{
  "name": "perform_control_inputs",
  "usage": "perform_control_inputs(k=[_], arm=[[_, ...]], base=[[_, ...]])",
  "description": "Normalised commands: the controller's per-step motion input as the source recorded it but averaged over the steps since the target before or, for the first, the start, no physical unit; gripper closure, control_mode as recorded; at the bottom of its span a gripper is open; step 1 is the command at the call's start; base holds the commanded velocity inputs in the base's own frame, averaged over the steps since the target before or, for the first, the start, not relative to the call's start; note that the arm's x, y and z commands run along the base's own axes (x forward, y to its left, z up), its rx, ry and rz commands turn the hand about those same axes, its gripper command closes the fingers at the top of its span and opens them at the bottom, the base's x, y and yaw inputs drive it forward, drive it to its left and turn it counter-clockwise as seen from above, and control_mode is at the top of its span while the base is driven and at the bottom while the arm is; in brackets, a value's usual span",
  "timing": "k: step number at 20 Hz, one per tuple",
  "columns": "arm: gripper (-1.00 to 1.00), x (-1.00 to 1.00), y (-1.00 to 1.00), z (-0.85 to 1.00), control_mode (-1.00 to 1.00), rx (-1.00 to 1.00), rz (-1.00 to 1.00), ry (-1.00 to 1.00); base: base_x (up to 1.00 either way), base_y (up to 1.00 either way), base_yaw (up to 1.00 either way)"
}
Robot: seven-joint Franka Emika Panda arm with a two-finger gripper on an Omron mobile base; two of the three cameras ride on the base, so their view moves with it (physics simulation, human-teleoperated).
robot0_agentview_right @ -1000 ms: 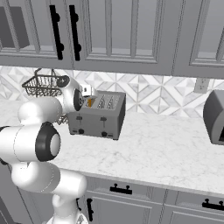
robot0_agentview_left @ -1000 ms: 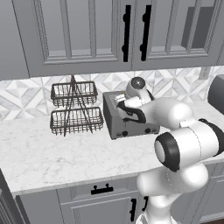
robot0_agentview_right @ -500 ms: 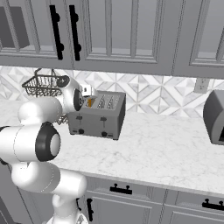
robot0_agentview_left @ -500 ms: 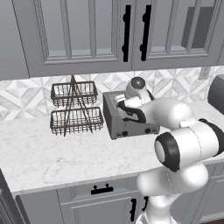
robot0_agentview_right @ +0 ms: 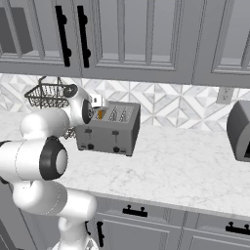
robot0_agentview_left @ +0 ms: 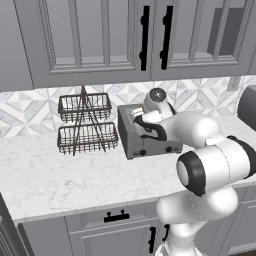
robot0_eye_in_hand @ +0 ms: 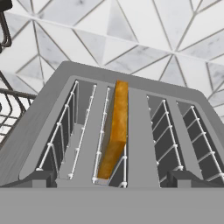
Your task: Start the toaster. Once the lever pops up, take the bread to the plate on the dining counter.
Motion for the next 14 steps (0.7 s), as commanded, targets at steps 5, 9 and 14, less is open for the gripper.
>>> perform_control_inputs(k=[5,9,14], arm=[[-1.00,0.00,0.00,0.00,-1.00,0.00,0.00,0.00],[-1.00,0.00,0.00,0.00,-1.00,0.00,0.00,0.00],[-1.00,0.00,0.00,0.00,-1.00,0.00,0.00,0.00]], base=[[0.00,0.00,0.00],[0.00,0.00,0.00],[0.00,0.00,0.00]])
